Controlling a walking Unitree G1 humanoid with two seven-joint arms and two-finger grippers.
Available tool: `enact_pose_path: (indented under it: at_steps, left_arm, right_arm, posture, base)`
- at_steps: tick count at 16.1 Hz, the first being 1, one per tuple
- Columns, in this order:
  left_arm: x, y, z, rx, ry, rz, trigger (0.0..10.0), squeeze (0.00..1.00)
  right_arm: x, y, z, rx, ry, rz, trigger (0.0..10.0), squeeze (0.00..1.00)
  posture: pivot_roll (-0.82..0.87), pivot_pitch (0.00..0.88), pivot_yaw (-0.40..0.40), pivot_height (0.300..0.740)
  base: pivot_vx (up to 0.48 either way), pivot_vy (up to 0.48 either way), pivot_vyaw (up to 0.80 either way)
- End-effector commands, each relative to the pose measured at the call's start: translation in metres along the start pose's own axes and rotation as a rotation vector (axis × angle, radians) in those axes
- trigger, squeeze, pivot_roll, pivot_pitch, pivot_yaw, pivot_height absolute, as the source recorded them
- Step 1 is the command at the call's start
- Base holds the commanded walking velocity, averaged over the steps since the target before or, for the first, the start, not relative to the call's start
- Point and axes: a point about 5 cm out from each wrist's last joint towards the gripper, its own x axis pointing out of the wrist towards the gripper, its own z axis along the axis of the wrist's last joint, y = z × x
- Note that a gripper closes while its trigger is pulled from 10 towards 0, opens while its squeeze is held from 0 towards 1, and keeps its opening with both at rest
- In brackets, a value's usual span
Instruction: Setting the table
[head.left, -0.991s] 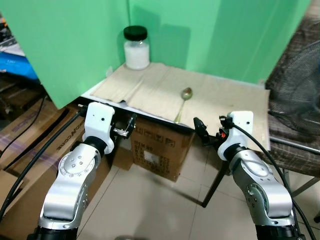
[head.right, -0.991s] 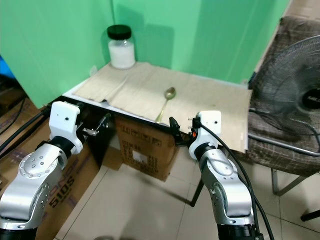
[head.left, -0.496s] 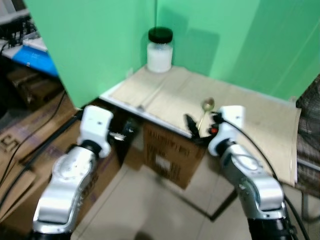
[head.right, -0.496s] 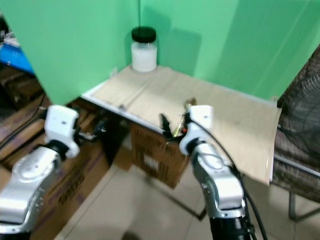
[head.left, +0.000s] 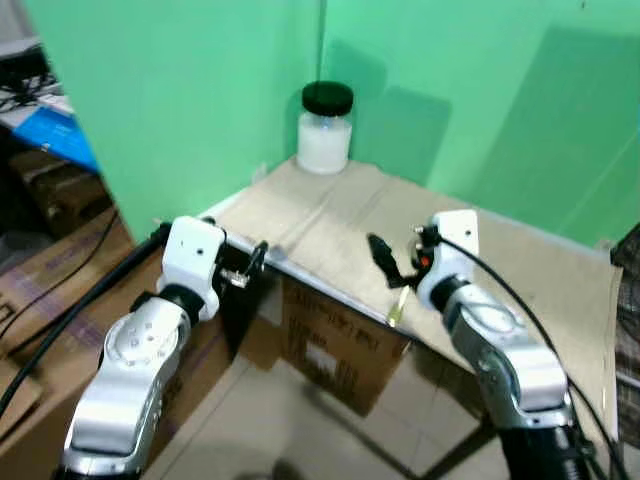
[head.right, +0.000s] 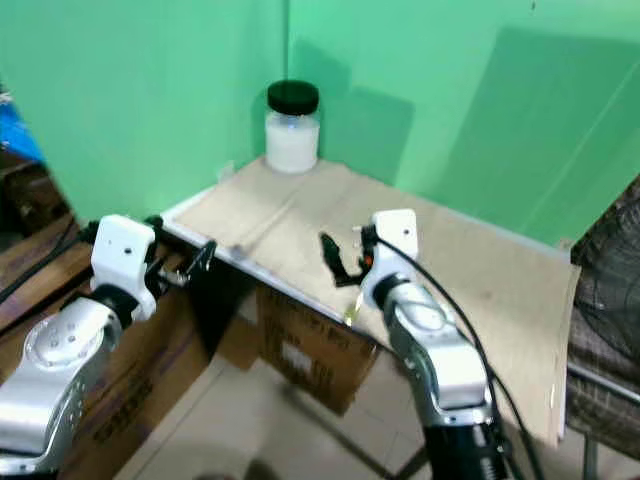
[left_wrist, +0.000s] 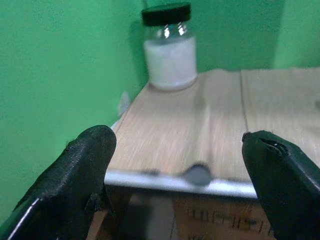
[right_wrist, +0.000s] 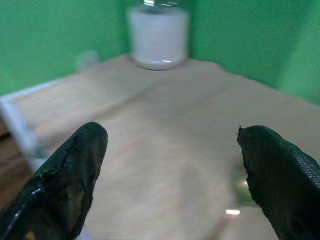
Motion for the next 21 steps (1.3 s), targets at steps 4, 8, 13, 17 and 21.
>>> enact_pose_path:
  at_steps: [4,8,13,17,21]
  left_arm:
    - [0.001,-0.015,0.003,0.006,-0.005,-0.125,10.0,0.7]
    - [-0.005,-0.03,-0.003,0.026,0.06,-0.383,10.0,0.0]
    - [-0.005,-0.035,-0.008,0.116,0.136,-0.56,10.0,0.0]
    - [-0.009,-0.035,-0.009,0.121,0.147,-0.573,10.0,0.0]
    - [-0.01,-0.035,-0.011,0.121,0.155,-0.581,10.0,0.0]
  right_arm:
    - [0.002,-0.017,-0.005,-0.001,0.11,-0.1,10.0,0.0]
    - [0.017,-0.021,-0.011,0.073,0.319,-0.124,10.0,0.0]
    - [0.046,-0.01,-0.007,0.064,0.387,-0.093,10.0,0.0]
    - [0.058,-0.012,-0.01,0.026,0.43,-0.133,5.6,0.0]
    - [0.062,-0.014,-0.015,0.05,0.482,-0.169,0.7,0.0]
  posture:
    - [0.13,0.0,-0.04,0.74]
    - [0.13,0.0,-0.049,0.74]
    - [0.13,0.0,-0.065,0.74]
    - [0.13,0.0,-0.074,0.74]
    - [0.13,0.0,-0.078,0.74]
  base:
    - [0.0,0.0,0.0]
    - [0.0,0.0,0.0]
    - [0.0,0.0,0.0]
    - [0.0,0.0,0.0]
    - [0.0,0.0,0.0]
